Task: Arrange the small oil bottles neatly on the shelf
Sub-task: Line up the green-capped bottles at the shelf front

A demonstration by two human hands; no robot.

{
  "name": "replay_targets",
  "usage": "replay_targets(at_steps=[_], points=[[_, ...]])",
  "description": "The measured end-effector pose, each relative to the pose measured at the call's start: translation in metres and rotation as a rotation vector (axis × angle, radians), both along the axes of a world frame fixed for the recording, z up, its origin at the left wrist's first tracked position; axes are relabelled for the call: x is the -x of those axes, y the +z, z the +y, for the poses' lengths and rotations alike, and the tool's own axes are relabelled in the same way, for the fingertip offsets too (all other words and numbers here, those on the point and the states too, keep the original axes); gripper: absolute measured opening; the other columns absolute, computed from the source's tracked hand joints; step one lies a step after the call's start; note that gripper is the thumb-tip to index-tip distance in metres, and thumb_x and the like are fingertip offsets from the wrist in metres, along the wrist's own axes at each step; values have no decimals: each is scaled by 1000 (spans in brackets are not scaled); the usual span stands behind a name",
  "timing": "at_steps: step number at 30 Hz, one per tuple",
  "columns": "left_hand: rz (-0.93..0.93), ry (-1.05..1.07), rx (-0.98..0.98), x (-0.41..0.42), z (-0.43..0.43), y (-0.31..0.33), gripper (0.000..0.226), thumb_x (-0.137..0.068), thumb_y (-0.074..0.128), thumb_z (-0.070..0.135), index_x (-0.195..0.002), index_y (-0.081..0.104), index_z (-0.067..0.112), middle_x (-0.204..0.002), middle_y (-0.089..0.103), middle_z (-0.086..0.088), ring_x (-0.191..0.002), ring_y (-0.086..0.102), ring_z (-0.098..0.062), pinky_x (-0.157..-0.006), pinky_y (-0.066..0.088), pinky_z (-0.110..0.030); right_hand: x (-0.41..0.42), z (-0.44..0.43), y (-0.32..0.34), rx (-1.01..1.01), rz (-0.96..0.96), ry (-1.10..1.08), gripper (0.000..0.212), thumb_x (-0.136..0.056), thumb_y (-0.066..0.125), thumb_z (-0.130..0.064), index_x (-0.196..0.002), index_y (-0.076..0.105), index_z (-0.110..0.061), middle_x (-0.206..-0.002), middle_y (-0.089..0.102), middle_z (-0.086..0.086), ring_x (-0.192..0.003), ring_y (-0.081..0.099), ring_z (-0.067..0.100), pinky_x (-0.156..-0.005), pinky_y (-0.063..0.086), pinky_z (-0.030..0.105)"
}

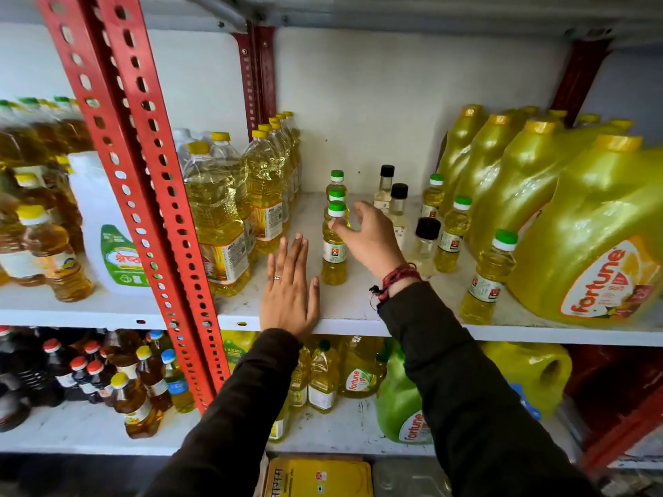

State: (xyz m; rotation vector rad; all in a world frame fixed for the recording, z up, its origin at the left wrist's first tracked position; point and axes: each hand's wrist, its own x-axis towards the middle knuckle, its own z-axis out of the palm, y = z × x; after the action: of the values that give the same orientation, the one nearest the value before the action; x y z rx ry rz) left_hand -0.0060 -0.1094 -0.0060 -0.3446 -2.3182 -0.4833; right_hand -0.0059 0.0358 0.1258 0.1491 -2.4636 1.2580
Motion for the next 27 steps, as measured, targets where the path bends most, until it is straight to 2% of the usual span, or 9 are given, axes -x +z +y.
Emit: replay_targets(at_steps=[3, 7, 11, 15, 19, 21, 24, 25, 27], points=[[2, -1, -4, 1, 0, 0, 67, -103, 25, 35, -162, 25, 3, -172, 17, -11, -160, 4, -25, -130, -9, -35, 20, -7, -5, 14, -69, 16, 33, -87, 73, -21, -117, 68, -6, -120, 72, 14, -115, 67, 31, -103, 51, 42], [-4, 12, 6, 2, 0, -2, 68, -102, 25, 36, -162, 23, 4, -172, 15, -11, -160, 2, -25, -130, -10, -36, 29, -7, -11, 46, -26, -60, 28, -80, 79, -18, -106, 74, -7, -113, 76, 14, -108, 70, 29, -99, 55, 44], [-9, 18, 10, 4, -1, -4, 69, -102, 27, 35, -163, 21, 5, -173, 13, -9, -161, -1, -24, -130, -9, -36, 28, -9, -15, 53, 18, -126, 37, -70, 89, -31, -97, 76, -10, -102, 78, 8, -95, 73, 23, -90, 58, 39], [-8, 18, -3, 4, 0, -4, 68, -102, 29, 35, -163, 21, 5, -172, 14, -10, -161, 2, -24, -129, -11, -35, 28, -10, -18, -10, 80, -205, 47, -63, 91, -47, -90, 71, -14, -95, 76, 5, -86, 71, 20, -76, 57, 31], [-8, 23, -10, 5, 0, -5, 68, -103, 31, 35, -163, 22, 5, -172, 15, -10, -161, 2, -24, -129, -11, -34, 29, -10, -18, -44, 79, -209, 55, -64, 87, -55, -97, 70, -14, -96, 72, 0, -87, 67, 17, -76, 54, 28], [-9, 25, -12, 5, -1, -5, 68, -103, 31, 35, -163, 21, 5, -172, 15, -10, -161, 2, -23, -129, -11, -34, 29, -9, -17, 26, 35, -148, 51, -68, 86, -50, -102, 71, -15, -94, 67, -5, -89, 63, 12, -75, 48, 22], [-10, 30, -4, 5, 0, -5, 68, -102, 30, 35, -163, 21, 5, -172, 15, -10, -161, 0, -22, -129, -11, -34, 29, -5, -18, 120, -50, -60, 34, -74, 85, -33, -102, 75, -17, -87, 67, -6, -91, 68, 14, -63, 42, 8], [-9, 30, -3, 5, 0, -5, 68, -102, 30, 35, -163, 21, 5, -172, 15, -9, -161, 0, -22, -129, -11, -34, 29, -5, -19, 129, -50, -55, 34, -74, 85, -28, -104, 76, -14, -86, 70, -4, -91, 70, 16, -62, 44, 7], [-9, 31, -5, 5, 0, -5, 68, -102, 30, 35, -163, 22, 5, -172, 15, -9, -161, 1, -23, -129, -12, -33, 29, -4, -19, 121, -23, -70, 35, -74, 86, -27, -104, 77, -12, -94, 77, 3, -89, 70, 15, -73, 49, 16]])
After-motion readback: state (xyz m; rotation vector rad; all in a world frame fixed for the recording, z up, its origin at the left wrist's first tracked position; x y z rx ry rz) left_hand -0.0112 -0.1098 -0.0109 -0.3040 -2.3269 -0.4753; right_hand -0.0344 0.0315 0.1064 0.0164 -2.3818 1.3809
